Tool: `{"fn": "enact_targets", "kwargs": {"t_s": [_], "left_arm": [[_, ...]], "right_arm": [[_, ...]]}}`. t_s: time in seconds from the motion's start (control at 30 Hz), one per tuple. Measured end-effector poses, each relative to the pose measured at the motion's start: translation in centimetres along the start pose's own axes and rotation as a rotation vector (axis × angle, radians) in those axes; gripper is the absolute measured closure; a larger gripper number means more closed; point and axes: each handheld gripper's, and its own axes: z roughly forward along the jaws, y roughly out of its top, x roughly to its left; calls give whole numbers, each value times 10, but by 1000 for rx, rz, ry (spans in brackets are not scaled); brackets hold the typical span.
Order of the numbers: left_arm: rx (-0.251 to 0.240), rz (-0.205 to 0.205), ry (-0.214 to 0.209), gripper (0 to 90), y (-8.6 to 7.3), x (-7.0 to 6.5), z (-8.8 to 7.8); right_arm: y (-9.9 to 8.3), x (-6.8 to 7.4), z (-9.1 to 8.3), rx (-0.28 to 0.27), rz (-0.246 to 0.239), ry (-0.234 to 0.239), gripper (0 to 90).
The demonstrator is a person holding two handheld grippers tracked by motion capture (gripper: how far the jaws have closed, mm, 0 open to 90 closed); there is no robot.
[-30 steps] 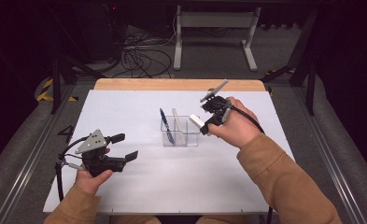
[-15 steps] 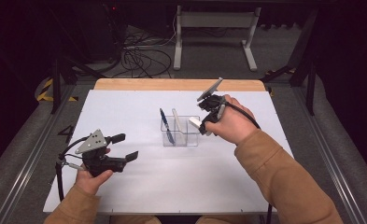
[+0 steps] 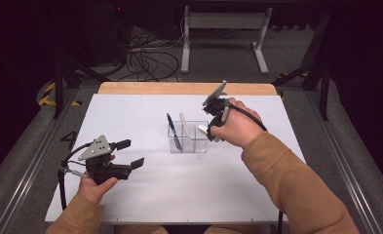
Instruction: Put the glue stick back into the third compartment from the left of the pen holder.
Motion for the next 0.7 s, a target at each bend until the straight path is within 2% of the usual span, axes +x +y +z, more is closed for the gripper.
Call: {"fn": "enact_targets", "kwargs": {"t_s": [0.7], "left_arm": [[-2,2,0,175,0,0,-1]], "right_arm": [[8,3,8,-2,3,-16,664]]}}
